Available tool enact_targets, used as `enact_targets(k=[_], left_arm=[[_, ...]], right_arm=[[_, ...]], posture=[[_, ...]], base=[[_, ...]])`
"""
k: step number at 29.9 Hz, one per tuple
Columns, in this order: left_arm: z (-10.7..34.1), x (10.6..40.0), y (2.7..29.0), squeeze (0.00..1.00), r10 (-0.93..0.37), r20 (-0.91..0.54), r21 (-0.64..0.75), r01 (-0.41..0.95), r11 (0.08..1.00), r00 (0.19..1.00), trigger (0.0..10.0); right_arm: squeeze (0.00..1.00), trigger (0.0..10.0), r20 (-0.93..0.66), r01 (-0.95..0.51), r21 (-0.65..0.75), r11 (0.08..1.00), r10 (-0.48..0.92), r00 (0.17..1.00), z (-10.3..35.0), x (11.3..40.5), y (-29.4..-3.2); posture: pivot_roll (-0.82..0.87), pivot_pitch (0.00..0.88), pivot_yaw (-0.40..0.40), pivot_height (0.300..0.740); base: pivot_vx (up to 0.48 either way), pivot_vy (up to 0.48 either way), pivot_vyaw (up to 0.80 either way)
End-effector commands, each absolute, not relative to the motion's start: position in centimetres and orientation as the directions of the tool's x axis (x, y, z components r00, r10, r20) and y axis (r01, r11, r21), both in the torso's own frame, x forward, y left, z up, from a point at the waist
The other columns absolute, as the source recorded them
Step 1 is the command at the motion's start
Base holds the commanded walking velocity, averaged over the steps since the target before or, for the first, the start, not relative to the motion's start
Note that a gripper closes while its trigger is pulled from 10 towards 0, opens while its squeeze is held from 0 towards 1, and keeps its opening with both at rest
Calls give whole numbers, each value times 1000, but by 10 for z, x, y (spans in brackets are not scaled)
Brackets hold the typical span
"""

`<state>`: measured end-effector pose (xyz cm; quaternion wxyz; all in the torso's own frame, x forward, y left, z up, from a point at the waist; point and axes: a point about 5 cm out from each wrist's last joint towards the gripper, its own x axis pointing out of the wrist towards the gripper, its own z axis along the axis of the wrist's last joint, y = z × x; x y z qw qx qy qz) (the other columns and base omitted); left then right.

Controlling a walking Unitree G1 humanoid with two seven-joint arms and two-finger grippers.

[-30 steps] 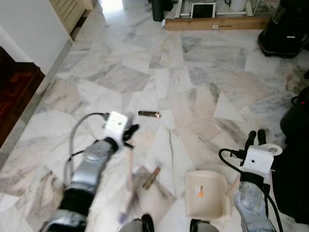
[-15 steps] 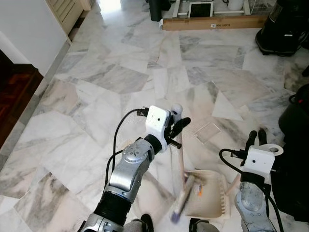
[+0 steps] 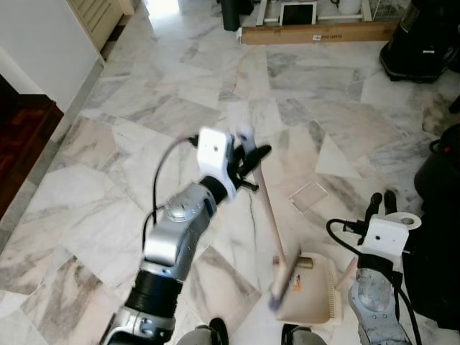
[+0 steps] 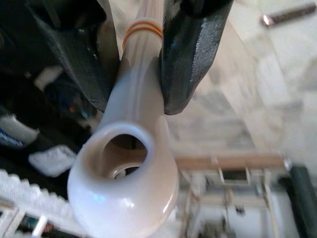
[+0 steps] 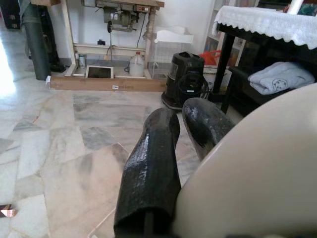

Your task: Sweep floor

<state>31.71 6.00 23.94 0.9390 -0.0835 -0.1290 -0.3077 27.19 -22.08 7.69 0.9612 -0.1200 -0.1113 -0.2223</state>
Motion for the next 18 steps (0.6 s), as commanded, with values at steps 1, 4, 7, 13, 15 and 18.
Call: enact_targets(k=[1, 4, 7, 13, 15, 18], left_arm=[[262, 310, 65, 0, -546, 377, -84, 614, 785, 748, 10000], [277, 303, 71, 0, -525, 414, -86, 606, 791, 744, 10000], [279, 304, 74, 0, -511, 422, -84, 593, 801, 749, 10000], [269, 308, 88, 0, -462, 405, -50, 523, 851, 789, 10000], [258, 309, 93, 0, -464, 373, 13, 495, 869, 804, 10000], [230, 312, 100, 0, -464, 311, 129, 447, 885, 830, 10000]], right_arm=[[0, 10000, 80, 441, -212, 872, -434, 897, 40, 258, -220], [0, 10000, 77, 451, -190, 872, -445, 892, 43, 264, -223], [0, 10000, 66, 462, -165, 872, -457, 887, 45, 269, -225], [0, 10000, 50, 489, -97, 867, -486, 872, 49, 279, -228], [0, 10000, 47, 496, -59, 866, -494, 868, 52, 282, -228], [0, 10000, 28, 501, 18, 865, -501, 865, 57, 292, -229]], posture=[[73, 183, 167, 740], [76, 142, 159, 740], [82, 93, 150, 740], [78, 27, 137, 740], [69, 0, 126, 740], [44, 0, 99, 740]], base=[[0, 0, 0], [0, 0, 0], [0, 0, 0], [0, 0, 0], [0, 0, 0], [0, 0, 0]])
